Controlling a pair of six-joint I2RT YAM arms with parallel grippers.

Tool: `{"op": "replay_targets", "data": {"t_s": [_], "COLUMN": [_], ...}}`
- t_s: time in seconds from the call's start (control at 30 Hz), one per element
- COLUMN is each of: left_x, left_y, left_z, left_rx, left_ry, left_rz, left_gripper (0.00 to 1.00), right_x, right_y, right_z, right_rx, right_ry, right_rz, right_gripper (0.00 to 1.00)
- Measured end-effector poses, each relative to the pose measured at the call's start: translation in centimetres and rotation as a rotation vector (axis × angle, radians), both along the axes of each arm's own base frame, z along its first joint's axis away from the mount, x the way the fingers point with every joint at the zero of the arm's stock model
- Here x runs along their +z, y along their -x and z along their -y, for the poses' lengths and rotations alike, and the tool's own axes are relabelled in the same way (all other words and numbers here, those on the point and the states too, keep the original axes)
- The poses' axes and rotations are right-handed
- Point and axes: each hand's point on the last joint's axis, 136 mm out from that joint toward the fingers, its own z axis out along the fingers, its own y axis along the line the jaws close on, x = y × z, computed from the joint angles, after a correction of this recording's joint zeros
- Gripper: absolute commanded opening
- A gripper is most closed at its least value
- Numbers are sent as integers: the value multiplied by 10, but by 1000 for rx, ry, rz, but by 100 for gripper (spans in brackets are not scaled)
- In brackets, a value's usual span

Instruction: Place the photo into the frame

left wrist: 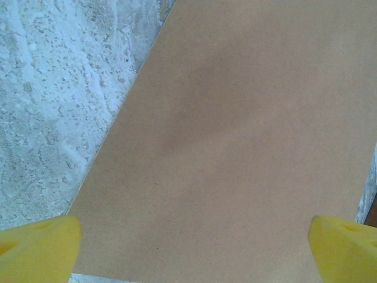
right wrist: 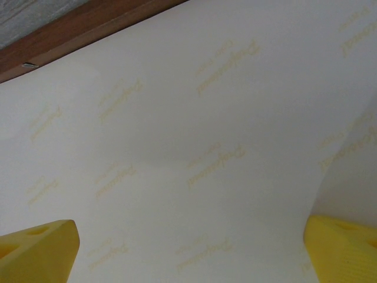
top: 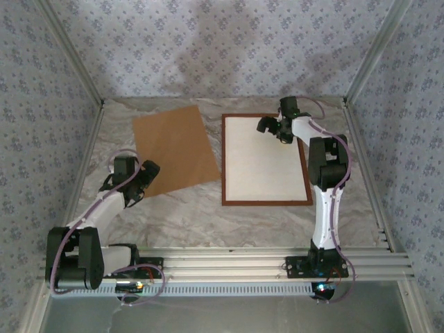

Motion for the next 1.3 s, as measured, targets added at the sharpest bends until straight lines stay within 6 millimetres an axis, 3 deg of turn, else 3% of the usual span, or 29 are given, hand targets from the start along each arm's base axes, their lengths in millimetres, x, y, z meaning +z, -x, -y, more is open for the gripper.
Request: {"op": "replay_targets", "data": {"t_s": [0.2,0.33,0.5,0.6,0.8,0.97,1.1,1.3], "left_x": [10,13,12,12,12,9,0,-27], "left_y": [-6,-9,-8,-8,-6,-4,-8,-20], "left_z": [-3,-13,-29,-42,-69,-76,-73,-60], "left_rx": [-4,16,54,82,137,123,77,-16], "left_ry": [-13,-23,-40,-57,-112,-163,-172,-129], "left_rz": [18,23,20,19,16,14,10,-38], "left_gripper": [99,99,99,99,98,99,98,99], "right_x": [9,36,79,89,88,74,54,28], "right_y": [1,3,15,27,64,90,95,91], "right_z": [-7,-22,-66,-101,-175,-225,-251,-266], "right_rx": [9,28,92,151,280,360,378,374], "right_ry": [-20,-33,-63,-78,-98,-104,-80,-16], "right_rz": [9,51,120,135,121,89,67,42], "right_gripper": [100,100,100,100,98,96,96,96]}}
